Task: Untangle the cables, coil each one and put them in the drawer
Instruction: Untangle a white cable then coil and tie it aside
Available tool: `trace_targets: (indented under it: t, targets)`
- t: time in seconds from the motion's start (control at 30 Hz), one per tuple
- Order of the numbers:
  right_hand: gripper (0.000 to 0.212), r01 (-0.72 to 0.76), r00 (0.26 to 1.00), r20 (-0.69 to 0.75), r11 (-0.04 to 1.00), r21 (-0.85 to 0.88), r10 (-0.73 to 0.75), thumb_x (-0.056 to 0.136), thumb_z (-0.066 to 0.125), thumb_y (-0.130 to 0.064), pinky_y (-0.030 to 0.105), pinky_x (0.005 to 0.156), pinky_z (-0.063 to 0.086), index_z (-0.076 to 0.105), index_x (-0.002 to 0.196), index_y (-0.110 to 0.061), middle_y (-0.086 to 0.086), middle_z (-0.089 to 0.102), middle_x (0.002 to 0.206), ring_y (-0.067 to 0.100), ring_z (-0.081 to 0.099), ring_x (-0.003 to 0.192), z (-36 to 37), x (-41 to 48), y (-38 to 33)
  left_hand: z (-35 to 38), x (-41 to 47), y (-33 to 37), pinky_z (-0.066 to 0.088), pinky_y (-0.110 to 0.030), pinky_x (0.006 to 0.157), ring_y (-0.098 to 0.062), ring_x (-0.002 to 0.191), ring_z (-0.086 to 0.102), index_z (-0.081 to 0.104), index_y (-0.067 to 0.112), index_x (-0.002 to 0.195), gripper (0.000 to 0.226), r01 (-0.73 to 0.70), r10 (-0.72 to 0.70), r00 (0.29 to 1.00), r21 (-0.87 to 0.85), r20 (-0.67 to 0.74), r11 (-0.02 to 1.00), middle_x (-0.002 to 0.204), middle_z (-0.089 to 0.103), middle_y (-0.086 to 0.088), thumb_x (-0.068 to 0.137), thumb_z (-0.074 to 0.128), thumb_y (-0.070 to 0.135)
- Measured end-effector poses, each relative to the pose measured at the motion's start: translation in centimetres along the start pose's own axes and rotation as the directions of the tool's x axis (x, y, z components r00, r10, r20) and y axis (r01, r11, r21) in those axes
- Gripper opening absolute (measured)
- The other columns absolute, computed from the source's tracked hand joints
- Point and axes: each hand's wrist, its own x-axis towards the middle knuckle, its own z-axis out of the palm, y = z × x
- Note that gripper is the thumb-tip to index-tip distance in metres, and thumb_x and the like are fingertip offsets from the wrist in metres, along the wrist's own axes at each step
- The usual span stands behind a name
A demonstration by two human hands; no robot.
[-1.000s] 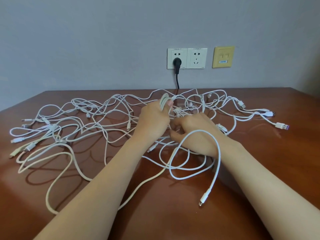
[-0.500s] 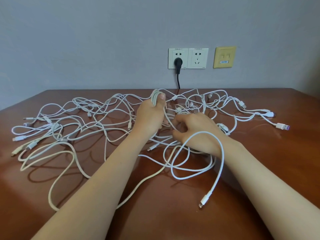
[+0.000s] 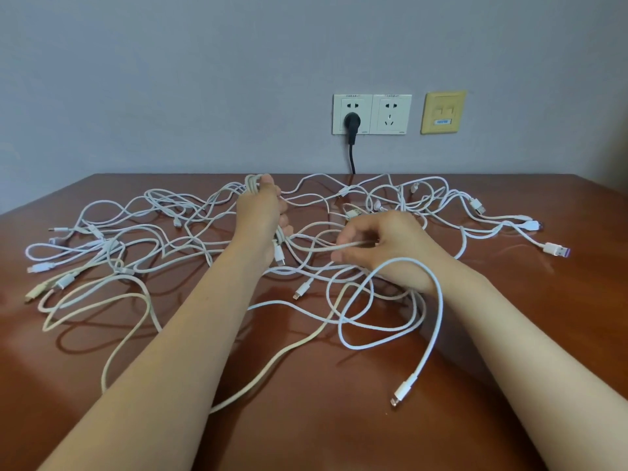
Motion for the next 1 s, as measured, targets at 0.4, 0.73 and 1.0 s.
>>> trace_targets:
  t: [0.4, 0.73, 1.0]
  targets:
    - [0.018, -0.018, 0.958, -0.262, 0.933, 0.36, 0.12, 0.07, 0.078, -0.024, 0.015, 0.055, 0.037, 0.062, 0.062, -0.024, -0.009, 0.052, 0.052, 0.0, 0.044, 0.049, -0.4, 0.4, -0.2, 1.3, -2.0, -0.6, 0.051, -0.028, 0.057, -0.025, 0.051, 0.058, 0.06, 0.004, 0.093, 0.078, -0.046, -0.17, 0.894, 0.463, 0.415, 0.885, 0.06, 0.057, -0.024, 0.081, 0.023, 0.071]
    - [0.025, -0.129, 0.945, -0.245, 0.934, 0.333, 0.218, 0.085, 0.065, -0.019, 0.019, 0.057, 0.038, 0.056, 0.061, -0.018, -0.005, 0.055, 0.053, 0.006, 0.047, 0.052, -0.4, 0.8, 0.7, 1.3, -2.7, -1.1, 0.022, -0.013, 0.036, -0.005, 0.033, 0.026, 0.052, 0.015, 0.055, 0.038, -0.008, -0.232, 0.715, 0.34, 0.659, 0.94, 0.043, 0.031, 0.003, 0.091, 0.05, 0.028]
    - [0.015, -0.205, 0.968, -0.056, 0.895, 0.397, 0.246, 0.076, 0.073, -0.01, 0.016, 0.049, 0.038, 0.059, 0.08, -0.013, 0.004, 0.055, 0.062, 0.004, 0.046, 0.041, -1.3, 0.3, 0.6, 1.3, -1.3, -1.5, 0.03, -0.015, 0.037, -0.008, 0.029, 0.031, 0.048, 0.012, 0.069, 0.038, -0.046, -0.064, 0.893, 0.232, 0.445, 0.972, 0.037, 0.033, 0.006, 0.099, 0.04, 0.035]
